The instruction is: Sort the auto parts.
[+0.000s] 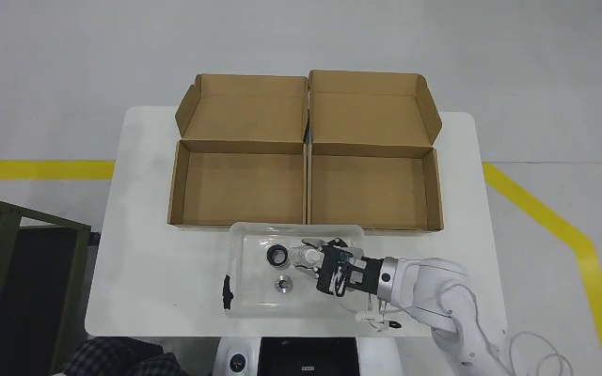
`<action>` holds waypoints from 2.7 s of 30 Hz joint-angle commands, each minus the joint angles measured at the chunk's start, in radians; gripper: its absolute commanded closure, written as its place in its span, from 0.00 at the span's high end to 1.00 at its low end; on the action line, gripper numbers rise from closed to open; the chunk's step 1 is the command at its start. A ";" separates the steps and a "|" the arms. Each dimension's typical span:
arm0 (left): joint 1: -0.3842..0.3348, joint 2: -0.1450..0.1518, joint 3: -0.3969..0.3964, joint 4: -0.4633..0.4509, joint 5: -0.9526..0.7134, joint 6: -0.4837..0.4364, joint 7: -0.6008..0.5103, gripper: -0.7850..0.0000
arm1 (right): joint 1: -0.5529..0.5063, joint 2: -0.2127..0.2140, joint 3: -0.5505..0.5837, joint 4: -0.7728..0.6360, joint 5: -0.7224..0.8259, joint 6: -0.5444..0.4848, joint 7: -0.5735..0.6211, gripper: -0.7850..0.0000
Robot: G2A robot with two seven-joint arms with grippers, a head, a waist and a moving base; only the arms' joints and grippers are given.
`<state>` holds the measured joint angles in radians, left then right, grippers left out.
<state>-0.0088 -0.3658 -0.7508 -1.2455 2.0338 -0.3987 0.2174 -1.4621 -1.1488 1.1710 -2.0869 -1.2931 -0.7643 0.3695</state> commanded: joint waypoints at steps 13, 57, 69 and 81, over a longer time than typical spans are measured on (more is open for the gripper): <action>0.000 0.000 0.000 0.000 0.000 0.000 0.000 1.00 | -0.001 0.009 0.099 -0.029 0.201 0.017 -0.182 0.00; 0.000 0.000 0.000 0.000 0.000 0.000 0.000 1.00 | 0.174 0.009 0.109 0.168 0.166 0.218 -0.081 0.00; 0.000 0.000 0.000 0.000 0.000 0.000 0.000 1.00 | 0.296 -0.003 0.039 0.313 0.126 0.275 -0.002 0.00; 0.000 0.000 0.000 0.000 0.000 0.000 0.000 1.00 | 0.405 -0.026 -0.063 0.471 0.117 0.301 0.022 0.00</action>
<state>-0.0088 -0.3658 -0.7508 -1.2455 2.0338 -0.3987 0.2174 -1.0638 -1.1732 1.1144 -1.6258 -1.1754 -0.4671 0.3931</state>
